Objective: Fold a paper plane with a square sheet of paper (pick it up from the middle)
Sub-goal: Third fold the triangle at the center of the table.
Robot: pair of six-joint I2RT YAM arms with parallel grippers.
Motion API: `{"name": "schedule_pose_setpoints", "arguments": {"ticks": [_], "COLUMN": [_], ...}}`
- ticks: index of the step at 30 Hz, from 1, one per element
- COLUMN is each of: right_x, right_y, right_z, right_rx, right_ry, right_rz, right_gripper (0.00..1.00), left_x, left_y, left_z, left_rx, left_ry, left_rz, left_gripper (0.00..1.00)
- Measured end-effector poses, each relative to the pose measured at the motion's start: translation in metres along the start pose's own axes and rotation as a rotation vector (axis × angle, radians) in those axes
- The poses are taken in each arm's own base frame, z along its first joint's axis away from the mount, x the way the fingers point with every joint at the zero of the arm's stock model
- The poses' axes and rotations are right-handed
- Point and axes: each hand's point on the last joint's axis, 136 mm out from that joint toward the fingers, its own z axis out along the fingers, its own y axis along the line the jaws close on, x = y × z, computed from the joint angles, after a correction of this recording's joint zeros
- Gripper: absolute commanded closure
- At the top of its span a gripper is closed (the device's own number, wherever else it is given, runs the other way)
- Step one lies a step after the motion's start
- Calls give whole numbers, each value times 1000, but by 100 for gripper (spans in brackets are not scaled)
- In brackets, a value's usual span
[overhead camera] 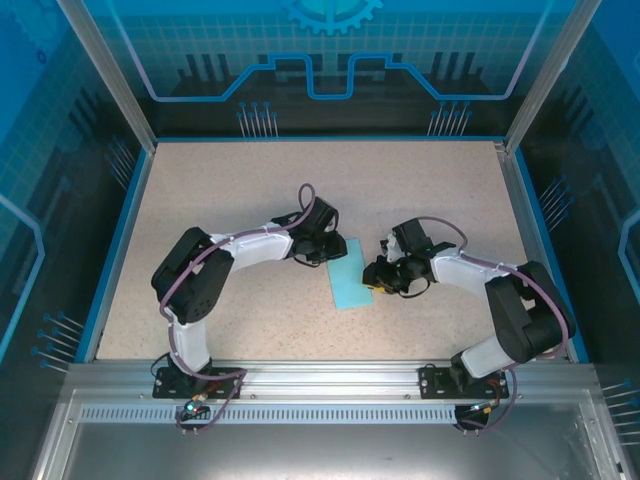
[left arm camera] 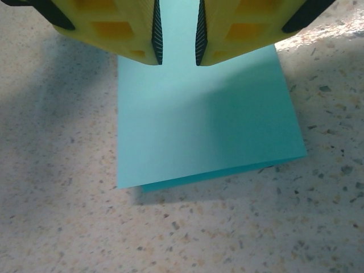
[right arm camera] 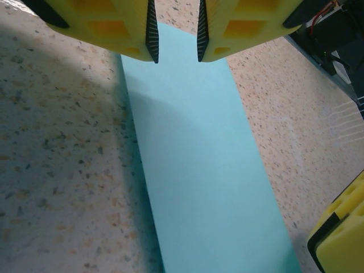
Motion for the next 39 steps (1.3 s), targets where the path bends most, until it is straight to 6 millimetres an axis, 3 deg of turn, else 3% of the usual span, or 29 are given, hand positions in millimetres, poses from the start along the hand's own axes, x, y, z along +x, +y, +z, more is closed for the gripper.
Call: {"name": "schedule_pose_setpoints", "arguments": {"ticks": [8,29,39], "right_x": [9,10,13], "right_y": [-13,-17,-7], "right_z": [7,9,11], "right_rx": [22,37,-32], "right_ry": [27,31,50], "right_rz": [15,0,-7], "right_gripper": [68,63,64], "left_x": [4,9,9], "left_y": [7,17,17], "left_z": [9,21,21], "left_rx": [-20,-44,-43], "left_ry": [17,39,37], "left_rz": [-7,-12,-10], "left_gripper": [74,74,74]}}
